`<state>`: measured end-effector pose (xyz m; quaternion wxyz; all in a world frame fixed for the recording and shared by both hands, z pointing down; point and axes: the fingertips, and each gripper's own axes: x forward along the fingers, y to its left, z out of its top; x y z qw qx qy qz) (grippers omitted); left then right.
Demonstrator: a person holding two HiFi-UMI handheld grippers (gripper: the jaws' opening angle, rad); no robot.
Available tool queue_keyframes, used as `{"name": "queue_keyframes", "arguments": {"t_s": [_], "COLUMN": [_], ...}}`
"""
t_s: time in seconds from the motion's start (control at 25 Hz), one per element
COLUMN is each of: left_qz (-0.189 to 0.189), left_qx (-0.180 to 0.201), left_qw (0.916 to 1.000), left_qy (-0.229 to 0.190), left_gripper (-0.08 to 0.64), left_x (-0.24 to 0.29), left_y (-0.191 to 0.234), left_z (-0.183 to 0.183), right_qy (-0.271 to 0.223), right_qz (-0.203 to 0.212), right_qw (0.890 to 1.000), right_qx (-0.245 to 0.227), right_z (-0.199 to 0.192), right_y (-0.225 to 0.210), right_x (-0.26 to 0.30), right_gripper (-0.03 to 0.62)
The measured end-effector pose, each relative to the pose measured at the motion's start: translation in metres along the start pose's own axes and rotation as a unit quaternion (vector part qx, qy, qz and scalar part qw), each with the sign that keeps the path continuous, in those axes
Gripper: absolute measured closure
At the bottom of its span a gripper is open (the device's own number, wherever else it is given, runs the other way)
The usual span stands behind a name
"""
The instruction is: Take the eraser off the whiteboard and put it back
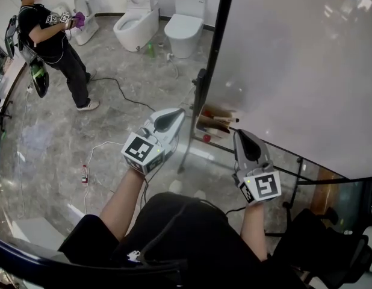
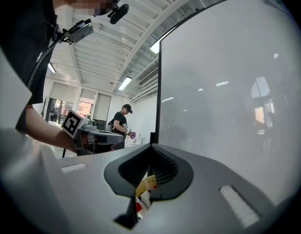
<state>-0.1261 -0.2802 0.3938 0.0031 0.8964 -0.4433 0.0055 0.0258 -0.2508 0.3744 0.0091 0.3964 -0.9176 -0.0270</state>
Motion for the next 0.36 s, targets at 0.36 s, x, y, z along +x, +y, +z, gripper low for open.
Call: {"name": "queue_keyframes", "arguments": {"t_s": [0.36], "left_qz": [0.004], "left_qx": [-0.010], "left_qw": [0.9999], "left_qy": [0.001], "left_gripper": [0.554], "left_x": [-0.0050], "left_y": [-0.0022], "left_z": [-0.0073], "right_qy": [0.008], "right_qz": [-0.001], "right_qw": [1.000], "right_qx": [-0.001], "right_z": [-0.0054], "right_y": [0.0028], "right_x": [-0.0036], "right_gripper": [0.583]}}
